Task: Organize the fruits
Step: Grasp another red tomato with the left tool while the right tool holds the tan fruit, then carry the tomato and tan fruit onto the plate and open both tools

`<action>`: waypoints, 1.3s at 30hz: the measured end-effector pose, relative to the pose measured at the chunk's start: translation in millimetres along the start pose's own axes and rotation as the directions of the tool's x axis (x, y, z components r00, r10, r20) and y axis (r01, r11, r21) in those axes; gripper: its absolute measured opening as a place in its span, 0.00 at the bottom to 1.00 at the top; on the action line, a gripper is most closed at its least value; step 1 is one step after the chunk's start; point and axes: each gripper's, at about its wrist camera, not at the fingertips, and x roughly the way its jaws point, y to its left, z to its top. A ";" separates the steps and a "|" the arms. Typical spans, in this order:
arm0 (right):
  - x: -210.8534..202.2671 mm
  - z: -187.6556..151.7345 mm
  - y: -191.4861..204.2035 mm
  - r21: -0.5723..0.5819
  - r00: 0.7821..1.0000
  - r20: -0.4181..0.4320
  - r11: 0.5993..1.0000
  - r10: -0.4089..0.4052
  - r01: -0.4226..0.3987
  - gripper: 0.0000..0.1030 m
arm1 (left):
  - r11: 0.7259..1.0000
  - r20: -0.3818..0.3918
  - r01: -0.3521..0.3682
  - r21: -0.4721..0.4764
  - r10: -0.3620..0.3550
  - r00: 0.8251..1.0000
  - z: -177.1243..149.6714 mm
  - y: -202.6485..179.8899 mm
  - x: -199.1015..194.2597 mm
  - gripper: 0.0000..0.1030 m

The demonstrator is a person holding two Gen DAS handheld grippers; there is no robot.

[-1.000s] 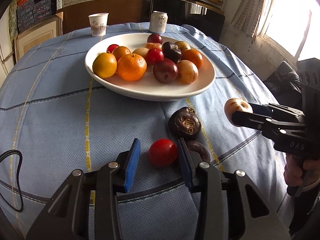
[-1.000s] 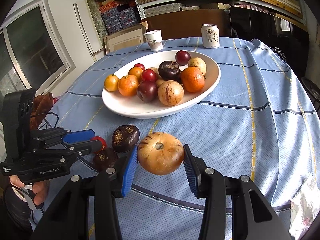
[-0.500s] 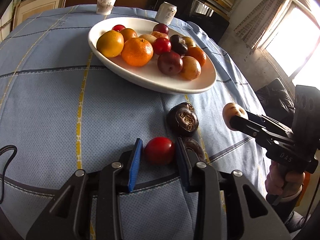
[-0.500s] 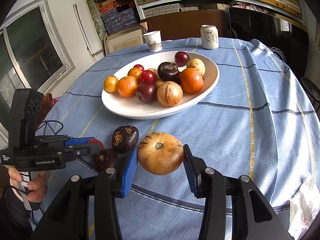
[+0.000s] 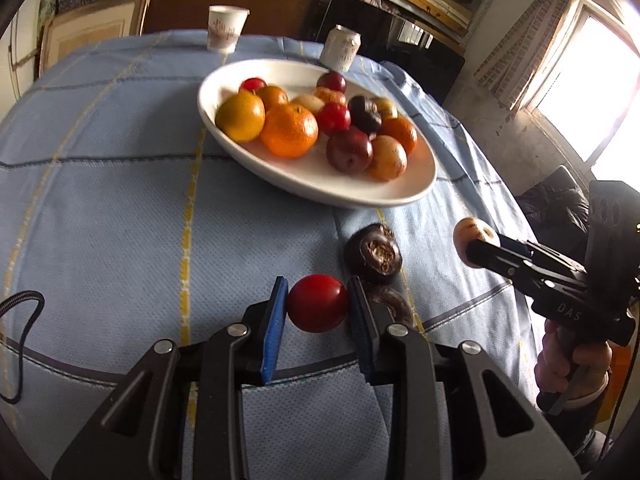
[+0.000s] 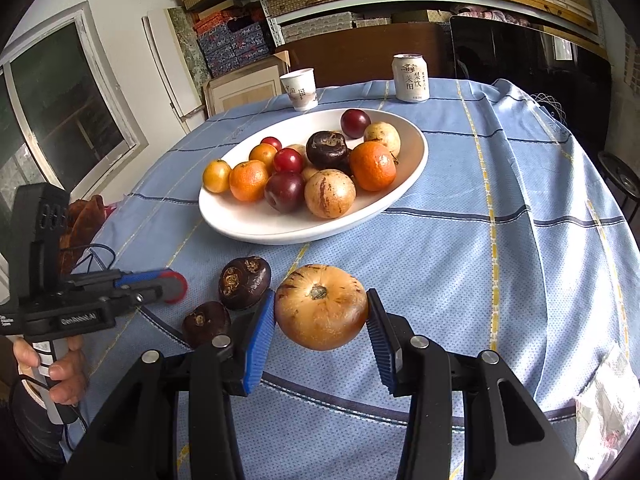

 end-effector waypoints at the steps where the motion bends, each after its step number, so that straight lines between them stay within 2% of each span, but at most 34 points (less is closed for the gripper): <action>1: -0.6 0.1 0.6 -0.003 1.000 0.005 1.000 0.002 -0.002 0.44 | 1.000 0.019 -0.008 0.011 0.008 1.000 1.1 -1.6 -5.4 0.29; 5: -6.9 2.5 2.4 -0.015 0.998 0.053 1.000 0.016 -0.015 0.44 | 0.998 0.074 -0.031 0.063 0.026 0.997 9.9 -10.3 -21.9 0.29; 10: 1.8 26.7 8.4 -0.036 0.996 0.089 0.999 0.002 0.001 0.44 | 0.982 0.131 -0.076 0.174 0.053 0.990 46.3 -26.7 -25.6 0.29; 15: 17.1 55.4 11.0 -0.045 0.987 0.159 0.999 -0.018 0.026 0.44 | 0.978 0.187 -0.103 0.182 0.068 0.980 96.7 -30.1 -8.3 0.29; 19: 38.3 76.6 8.5 -0.040 0.987 0.162 0.999 -0.002 0.009 0.44 | 0.981 0.170 -0.116 0.153 0.090 0.981 134.0 -21.0 21.7 0.29; 21: 48.3 82.6 6.8 -0.039 0.988 0.154 0.999 0.004 0.002 0.44 | 0.985 0.155 -0.110 0.133 0.089 0.984 146.0 -13.9 36.9 0.29; 25: 58.8 88.2 8.6 -0.050 0.986 0.164 0.999 0.008 0.001 0.46 | 0.979 0.154 -0.149 0.141 0.127 0.980 157.2 -9.8 57.6 0.29; 26: 57.0 87.6 9.4 -0.053 0.984 0.176 0.999 0.017 -0.008 0.55 | 0.978 0.150 -0.156 0.137 0.136 0.979 157.0 -9.4 58.7 0.40; 27: 52.6 85.9 10.3 -0.052 0.981 0.194 0.999 0.016 -0.006 0.67 | 0.979 0.143 -0.160 0.130 0.141 0.980 156.0 -9.3 57.9 0.72; 28: 46.3 84.3 12.1 -0.053 0.975 0.220 0.999 0.010 0.002 0.69 | 0.980 0.157 -0.166 0.110 0.147 0.977 153.0 -8.9 52.1 0.87; 29: 37.5 82.3 15.3 -0.066 0.969 0.247 0.998 0.004 0.013 0.69 | 0.981 0.199 -0.174 0.088 0.154 0.968 148.2 -8.9 43.0 0.95; 30: 31.5 81.8 18.3 -0.081 0.966 0.258 0.996 0.000 0.021 0.69 | 0.979 0.248 -0.187 0.080 0.162 0.955 141.2 -10.9 31.5 0.95; 31: 21.6 79.8 22.9 -0.098 0.961 0.276 0.995 -0.006 0.035 0.69 | 0.976 0.261 -0.199 0.093 0.169 0.951 136.4 -13.5 24.8 0.95; 36: -12.0 64.3 29.3 -0.102 0.945 0.328 0.994 0.000 0.036 0.69 | 0.972 0.269 -0.221 0.085 0.191 0.944 109.1 -16.4 -8.0 0.95; 39: -23.7 51.0 30.3 -0.098 0.940 0.342 0.995 0.013 0.022 0.69 | 0.971 0.296 -0.238 0.039 0.216 0.930 89.7 -11.3 -29.6 0.95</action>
